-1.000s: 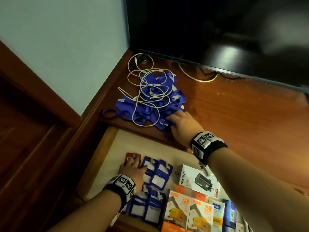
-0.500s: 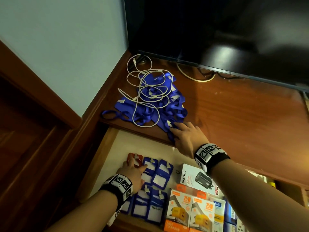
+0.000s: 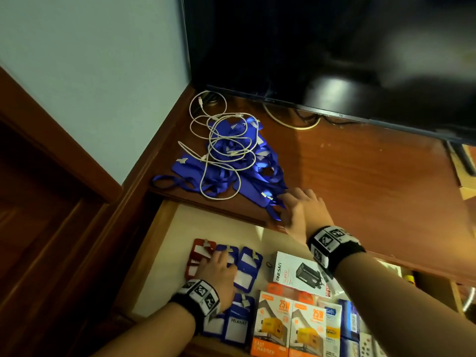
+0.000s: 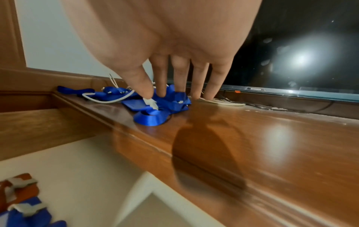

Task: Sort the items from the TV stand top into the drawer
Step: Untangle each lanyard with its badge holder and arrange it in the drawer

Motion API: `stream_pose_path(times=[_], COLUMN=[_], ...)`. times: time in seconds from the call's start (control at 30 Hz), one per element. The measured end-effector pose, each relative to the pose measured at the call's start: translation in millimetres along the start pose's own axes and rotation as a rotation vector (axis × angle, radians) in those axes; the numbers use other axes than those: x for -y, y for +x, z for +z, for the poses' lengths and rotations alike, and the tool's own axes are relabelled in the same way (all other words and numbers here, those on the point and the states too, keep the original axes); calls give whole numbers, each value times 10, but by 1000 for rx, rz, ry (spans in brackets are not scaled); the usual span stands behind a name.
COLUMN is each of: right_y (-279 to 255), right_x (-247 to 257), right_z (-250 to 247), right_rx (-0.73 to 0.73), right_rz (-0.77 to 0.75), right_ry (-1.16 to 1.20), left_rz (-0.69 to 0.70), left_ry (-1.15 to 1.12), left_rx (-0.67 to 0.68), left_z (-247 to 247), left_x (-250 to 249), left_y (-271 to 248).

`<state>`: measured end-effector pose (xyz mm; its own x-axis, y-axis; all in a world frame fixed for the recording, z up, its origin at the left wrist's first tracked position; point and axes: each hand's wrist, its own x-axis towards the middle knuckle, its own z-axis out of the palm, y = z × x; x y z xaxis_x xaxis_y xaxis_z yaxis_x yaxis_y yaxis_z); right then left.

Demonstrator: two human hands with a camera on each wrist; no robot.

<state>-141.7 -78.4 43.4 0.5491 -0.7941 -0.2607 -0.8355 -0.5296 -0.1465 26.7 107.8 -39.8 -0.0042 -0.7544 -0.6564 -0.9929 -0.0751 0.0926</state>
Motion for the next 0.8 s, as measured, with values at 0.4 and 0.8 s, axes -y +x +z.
stream_pose_path(times=[0.4,0.8], right_y=[251,61], right_x=[471,312], right_z=[239,463], right_rx=[34,-65], right_rz=[-164,-265], right_ry=[38,-295], left_rz=[-87,-140], left_ry=[7,-76], left_rx=[96,101], left_z=[129,245], left_x=[-204,125], left_y=[52,88])
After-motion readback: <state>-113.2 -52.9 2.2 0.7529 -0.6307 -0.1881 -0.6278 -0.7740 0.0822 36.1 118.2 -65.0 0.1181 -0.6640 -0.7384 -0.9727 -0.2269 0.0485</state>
